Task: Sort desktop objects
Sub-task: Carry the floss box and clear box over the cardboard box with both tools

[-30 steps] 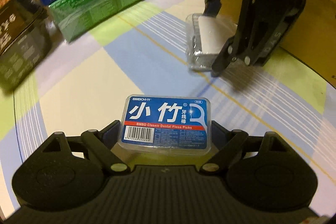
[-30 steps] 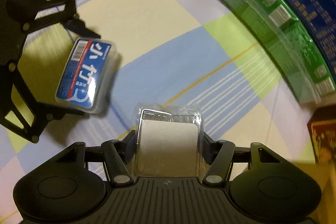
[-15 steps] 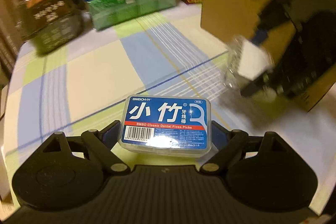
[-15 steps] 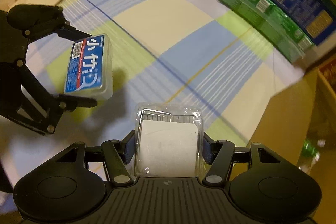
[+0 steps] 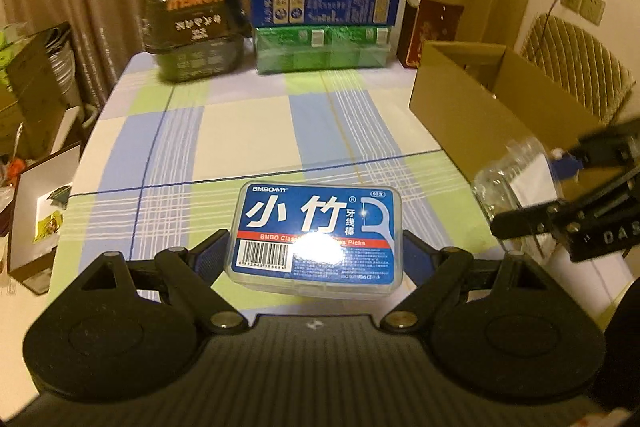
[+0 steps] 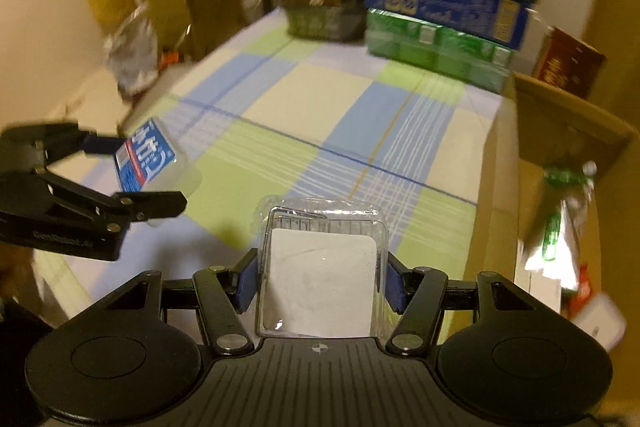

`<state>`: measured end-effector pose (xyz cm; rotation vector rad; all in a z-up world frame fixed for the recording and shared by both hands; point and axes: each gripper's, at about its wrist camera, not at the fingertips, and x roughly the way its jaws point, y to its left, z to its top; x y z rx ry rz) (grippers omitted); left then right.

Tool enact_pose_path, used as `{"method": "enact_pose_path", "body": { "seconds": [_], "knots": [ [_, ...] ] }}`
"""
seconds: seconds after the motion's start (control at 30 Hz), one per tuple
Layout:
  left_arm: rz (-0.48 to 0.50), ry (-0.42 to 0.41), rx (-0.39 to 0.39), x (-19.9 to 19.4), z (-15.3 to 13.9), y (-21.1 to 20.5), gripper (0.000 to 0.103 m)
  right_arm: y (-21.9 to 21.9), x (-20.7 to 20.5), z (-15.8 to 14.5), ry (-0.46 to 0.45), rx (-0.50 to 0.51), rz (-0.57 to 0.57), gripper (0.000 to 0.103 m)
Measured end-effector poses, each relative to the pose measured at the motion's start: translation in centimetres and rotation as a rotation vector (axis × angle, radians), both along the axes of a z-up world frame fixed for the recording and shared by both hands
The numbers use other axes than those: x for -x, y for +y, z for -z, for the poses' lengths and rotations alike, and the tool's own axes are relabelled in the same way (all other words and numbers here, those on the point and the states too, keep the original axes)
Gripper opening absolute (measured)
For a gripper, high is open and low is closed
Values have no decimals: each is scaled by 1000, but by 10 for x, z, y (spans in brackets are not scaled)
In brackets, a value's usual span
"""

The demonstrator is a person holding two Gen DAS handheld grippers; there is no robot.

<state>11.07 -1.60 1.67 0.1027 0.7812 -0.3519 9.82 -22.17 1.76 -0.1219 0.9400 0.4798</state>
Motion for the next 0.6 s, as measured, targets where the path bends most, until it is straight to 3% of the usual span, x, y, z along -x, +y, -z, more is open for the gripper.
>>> {"method": "enact_pose_path", "body": {
  "seconds": [0.2, 0.6],
  "knots": [
    [-45, -20, 33, 28, -16, -7, 85, -18, 42, -14, -30, -96, 95, 58],
    [-64, -20, 88, 77, -22, -42, 85, -72, 105, -32, -106, -100, 202, 58]
  ]
}}
